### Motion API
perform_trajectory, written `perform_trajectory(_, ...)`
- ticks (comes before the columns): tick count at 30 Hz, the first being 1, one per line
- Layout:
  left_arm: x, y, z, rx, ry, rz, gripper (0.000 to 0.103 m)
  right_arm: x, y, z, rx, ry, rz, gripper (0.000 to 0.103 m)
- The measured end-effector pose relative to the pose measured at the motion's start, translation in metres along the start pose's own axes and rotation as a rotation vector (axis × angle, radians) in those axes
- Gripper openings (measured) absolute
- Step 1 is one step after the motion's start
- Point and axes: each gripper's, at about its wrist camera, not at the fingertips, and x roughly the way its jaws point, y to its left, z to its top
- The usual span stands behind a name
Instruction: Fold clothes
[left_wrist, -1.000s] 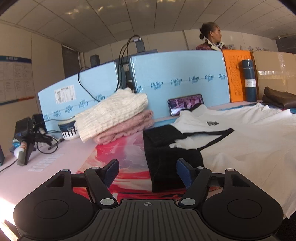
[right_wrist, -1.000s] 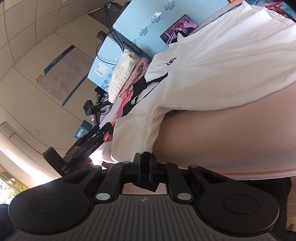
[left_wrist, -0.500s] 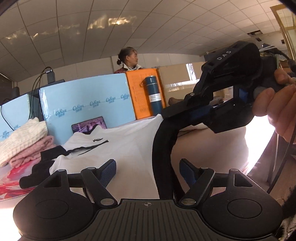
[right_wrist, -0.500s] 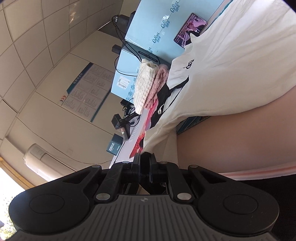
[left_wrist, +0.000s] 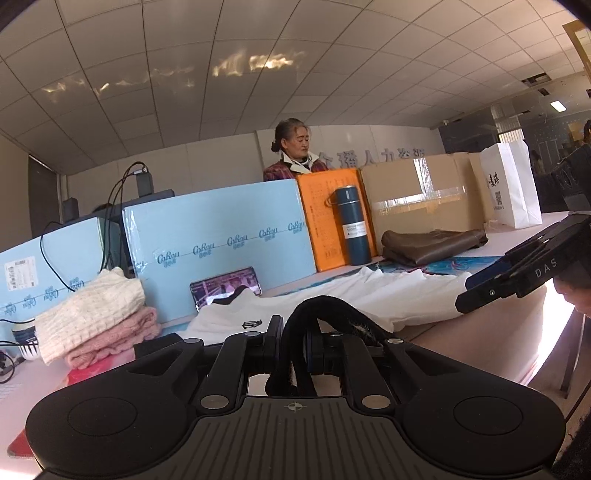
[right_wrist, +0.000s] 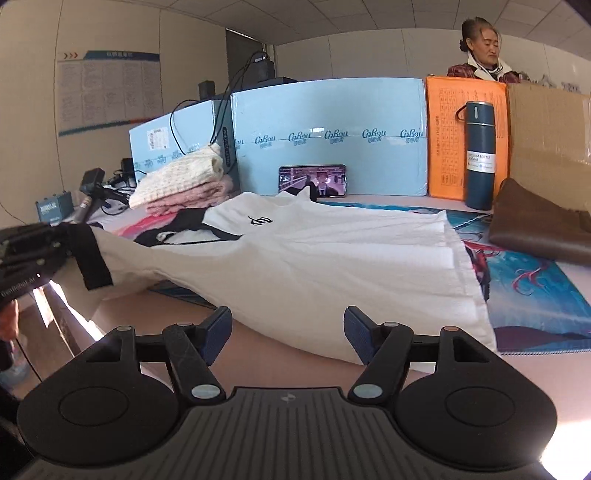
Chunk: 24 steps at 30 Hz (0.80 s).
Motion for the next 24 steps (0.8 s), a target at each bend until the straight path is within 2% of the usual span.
perform_trajectory(6, 0.012, 0.010, 0.013, 0.026, -0.001, 0.004, 0.011, 0.010, -0.014, -0.008, -0.223, 0.081, -0.111, 0.066)
perform_trajectory(9, 0.017, 0.013, 0.019, 0.047, 0.000, 0.005, 0.011, 0.008, -0.026, -0.002, -0.273, 0.115, -0.092, 0.063)
perform_trajectory(11, 0.020, 0.015, 0.022, 0.063, 0.004, 0.000, 0.011, 0.007, -0.035, 0.004, -0.290, 0.152, -0.092, 0.055)
perform_trajectory(13, 0.023, 0.016, 0.026, 0.089, 0.011, -0.011, 0.011, 0.005, -0.043, 0.007, -0.310, 0.185, -0.086, 0.052)
perform_trajectory(17, 0.030, 0.022, 0.030, 0.140, 0.030, -0.046, 0.011, 0.004, -0.057, 0.014, -0.343, 0.246, -0.077, 0.013)
perform_trajectory(18, 0.033, 0.024, 0.032, 0.158, 0.037, -0.049, 0.011, 0.004, -0.060, 0.016, -0.350, 0.259, -0.075, 0.009)
perform_trajectory(20, 0.040, 0.028, 0.034, 0.209, 0.049, -0.059, 0.011, 0.002, -0.068, 0.025, -0.336, 0.242, -0.055, 0.005)
perform_trajectory(24, 0.073, 0.038, 0.047, 0.366, 0.078, -0.081, 0.011, -0.002, -0.088, 0.058, -0.268, 0.110, -0.001, 0.004)
